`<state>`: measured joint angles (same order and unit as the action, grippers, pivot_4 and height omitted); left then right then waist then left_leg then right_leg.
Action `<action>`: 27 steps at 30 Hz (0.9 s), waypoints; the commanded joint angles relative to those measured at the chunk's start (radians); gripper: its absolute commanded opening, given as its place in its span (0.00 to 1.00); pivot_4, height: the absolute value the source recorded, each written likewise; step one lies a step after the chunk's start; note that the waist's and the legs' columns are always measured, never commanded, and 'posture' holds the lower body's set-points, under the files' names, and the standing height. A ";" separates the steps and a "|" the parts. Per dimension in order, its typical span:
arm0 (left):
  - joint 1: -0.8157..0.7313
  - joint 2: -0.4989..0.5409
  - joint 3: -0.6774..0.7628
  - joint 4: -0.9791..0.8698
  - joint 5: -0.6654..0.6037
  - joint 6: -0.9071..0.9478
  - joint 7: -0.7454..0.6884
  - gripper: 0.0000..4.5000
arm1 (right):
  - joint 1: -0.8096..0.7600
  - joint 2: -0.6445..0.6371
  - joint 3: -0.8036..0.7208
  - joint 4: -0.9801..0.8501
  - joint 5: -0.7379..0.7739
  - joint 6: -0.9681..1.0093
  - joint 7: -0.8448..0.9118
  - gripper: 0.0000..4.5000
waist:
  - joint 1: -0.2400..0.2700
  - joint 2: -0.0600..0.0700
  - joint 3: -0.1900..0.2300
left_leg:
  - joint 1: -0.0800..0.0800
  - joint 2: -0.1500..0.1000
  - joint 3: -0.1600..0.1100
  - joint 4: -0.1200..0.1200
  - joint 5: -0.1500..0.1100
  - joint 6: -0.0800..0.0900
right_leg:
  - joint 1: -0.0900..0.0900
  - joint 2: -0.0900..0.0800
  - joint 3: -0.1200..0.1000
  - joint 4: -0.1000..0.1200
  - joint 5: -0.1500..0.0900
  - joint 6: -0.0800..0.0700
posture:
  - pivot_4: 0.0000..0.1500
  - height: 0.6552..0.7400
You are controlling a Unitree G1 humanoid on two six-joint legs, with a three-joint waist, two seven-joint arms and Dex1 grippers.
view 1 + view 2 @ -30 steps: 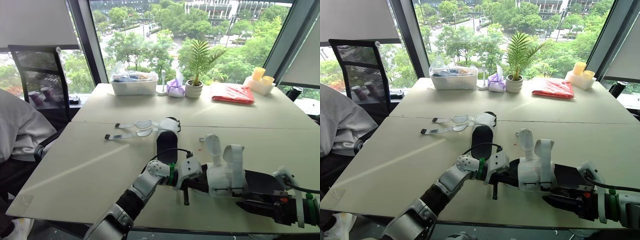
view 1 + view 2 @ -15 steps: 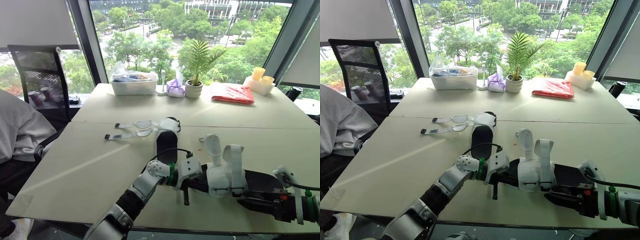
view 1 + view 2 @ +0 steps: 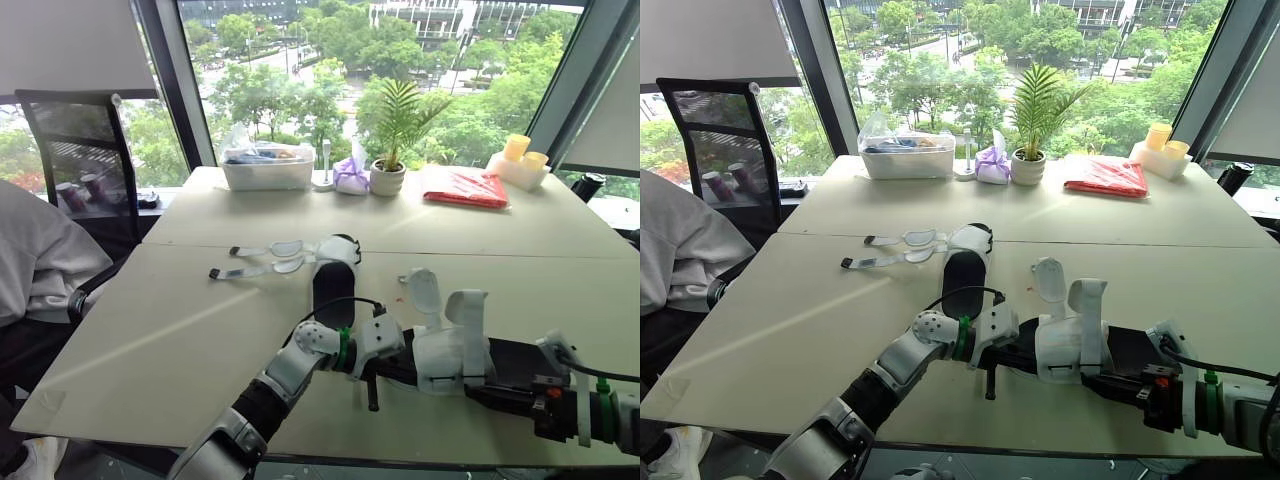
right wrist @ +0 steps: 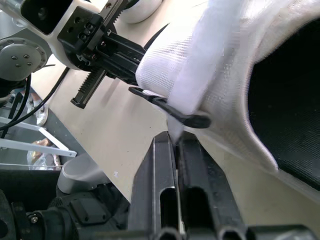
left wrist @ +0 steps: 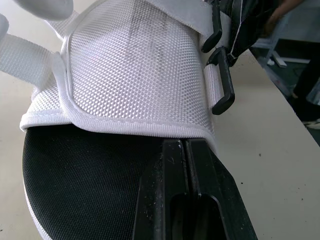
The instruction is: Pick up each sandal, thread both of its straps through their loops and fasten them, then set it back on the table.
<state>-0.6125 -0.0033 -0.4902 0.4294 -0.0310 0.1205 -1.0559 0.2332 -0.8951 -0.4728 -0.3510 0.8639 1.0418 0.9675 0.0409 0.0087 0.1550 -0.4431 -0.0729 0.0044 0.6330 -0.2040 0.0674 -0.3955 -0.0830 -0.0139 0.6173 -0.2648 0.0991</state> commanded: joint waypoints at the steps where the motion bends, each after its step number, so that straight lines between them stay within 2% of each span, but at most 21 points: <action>1: 0.018 -0.007 -0.020 0.004 0.014 0.009 0.009 0.00 | 0.019 0.006 0.018 -0.034 0.015 -0.008 0.008 0.00 | 0.000 0.000 0.000 | 0.000 0.000 0.000 0.000 0.000 0.000 | 0.000 0.000 0.000 0.000 0.000 0.000 | 1.00 0.99; 13: 0.008 -0.006 -0.008 0.026 0.008 0.008 0.010 0.00 | 0.343 -0.153 -0.036 -0.248 0.023 -0.005 0.214 0.00 | -0.001 -0.001 0.000 | 0.000 0.000 0.000 0.001 0.000 0.000 | 0.001 0.000 0.000 0.000 0.000 0.000 | 1.00 0.99; 18: -0.004 -0.006 -0.003 0.046 0.009 0.000 0.007 0.00 | 0.395 -0.188 -0.116 -0.309 0.053 0.005 0.276 0.00 | 0.000 -0.002 0.000 | 0.000 0.000 0.000 0.001 0.000 -0.001 | 0.001 0.000 0.000 0.000 0.000 0.000 | 1.00 0.99; 23: -0.010 -0.002 0.000 0.056 0.010 -0.006 0.001 0.00 | 0.305 -0.210 -0.210 -0.301 0.162 0.056 0.277 0.00 | -0.001 -0.002 0.000 | 0.000 0.000 0.000 0.001 0.000 -0.001 | 0.001 0.000 0.000 0.000 0.000 0.000 | 1.00 0.99; 27: -0.018 -0.008 0.000 0.072 0.014 -0.015 0.000 0.00 | 0.047 -0.154 -0.146 -0.180 0.330 0.114 0.109 0.00 | -0.001 -0.003 0.000 | 0.001 0.000 0.000 0.002 0.000 -0.001 | 0.002 0.000 0.000 -0.001 0.000 0.000 | 1.00 0.99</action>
<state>-0.6321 -0.0120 -0.4771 0.4781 -0.0330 0.0989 -1.0599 0.3279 -1.0719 -0.6316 -0.5650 1.1161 1.1403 1.1372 0.0399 0.0054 0.1554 -0.4428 -0.0727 0.0044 0.6345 -0.2044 0.0669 -0.3941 -0.0831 -0.0139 0.6160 -0.2651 0.0990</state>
